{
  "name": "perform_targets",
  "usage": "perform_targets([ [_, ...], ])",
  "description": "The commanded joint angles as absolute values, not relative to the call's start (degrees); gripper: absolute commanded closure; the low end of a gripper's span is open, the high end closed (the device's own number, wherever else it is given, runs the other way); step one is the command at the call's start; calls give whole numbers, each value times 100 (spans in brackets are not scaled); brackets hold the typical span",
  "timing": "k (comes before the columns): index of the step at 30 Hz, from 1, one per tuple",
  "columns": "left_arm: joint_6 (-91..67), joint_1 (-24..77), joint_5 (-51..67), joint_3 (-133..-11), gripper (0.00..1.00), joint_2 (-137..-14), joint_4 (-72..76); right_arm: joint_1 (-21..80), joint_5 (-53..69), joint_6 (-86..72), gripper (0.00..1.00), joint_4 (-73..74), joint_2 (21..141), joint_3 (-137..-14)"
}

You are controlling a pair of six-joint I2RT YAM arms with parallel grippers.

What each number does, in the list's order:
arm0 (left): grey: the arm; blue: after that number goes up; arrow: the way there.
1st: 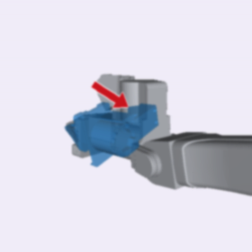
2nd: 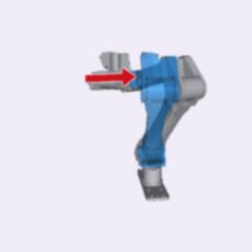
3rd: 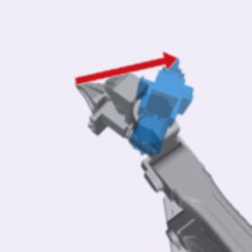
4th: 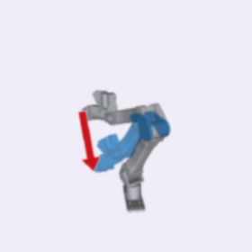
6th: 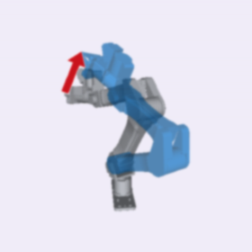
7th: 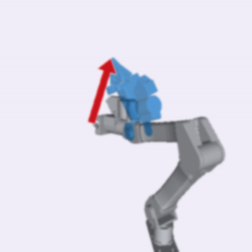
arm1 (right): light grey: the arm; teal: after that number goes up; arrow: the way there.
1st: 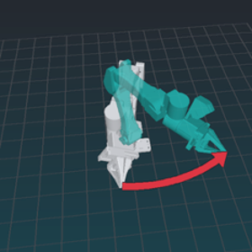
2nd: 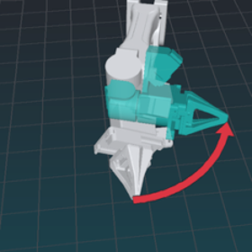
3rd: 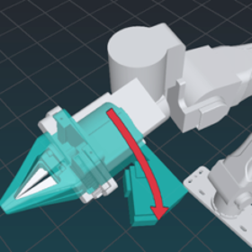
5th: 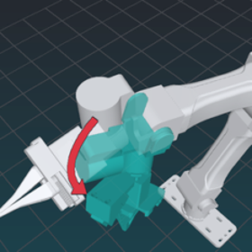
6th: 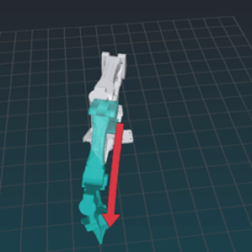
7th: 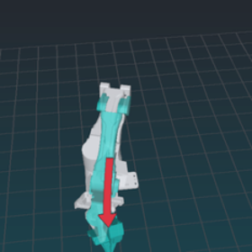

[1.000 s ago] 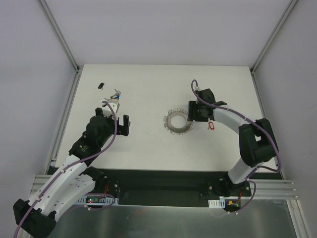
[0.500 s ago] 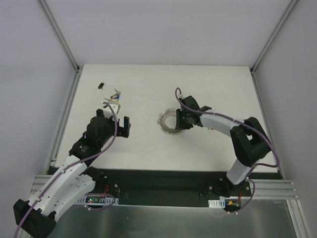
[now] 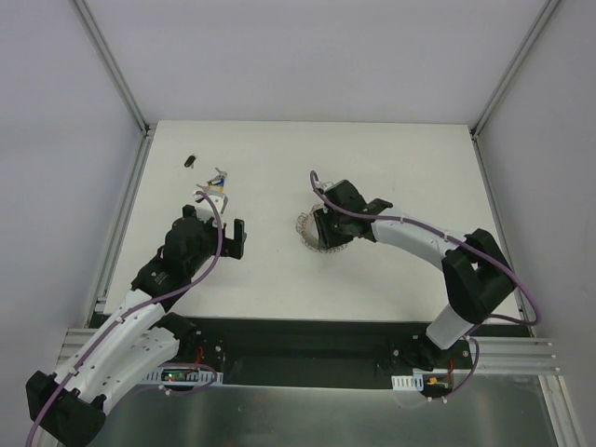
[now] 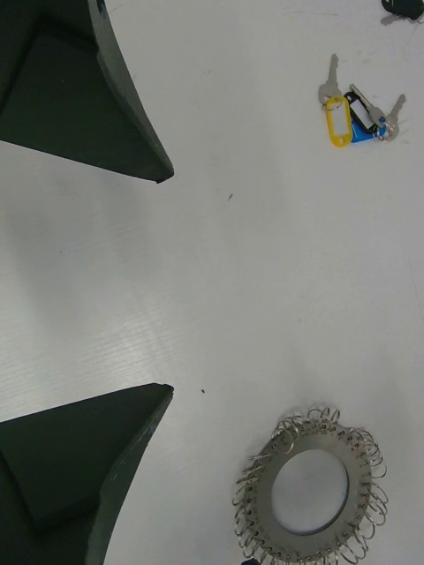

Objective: Put the keys on the keyring

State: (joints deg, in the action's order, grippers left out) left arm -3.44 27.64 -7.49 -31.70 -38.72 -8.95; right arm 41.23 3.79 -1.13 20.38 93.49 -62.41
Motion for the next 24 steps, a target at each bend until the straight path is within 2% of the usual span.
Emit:
perform_targets([
  [1, -413, 2707, -782, -3234, 1, -3894, -835, 4157, 404, 97, 60, 2057, 9509, -6574],
  [13, -422, 2707, -800, -3199, 1, -3841, -835, 4482, 36, 26, 64, 1898, 10178, -6926],
  [24, -413, 2707, -756, -3199, 1, -3779, -844, 4553, -492, 79, 82, 1898, 10380, -6978],
])
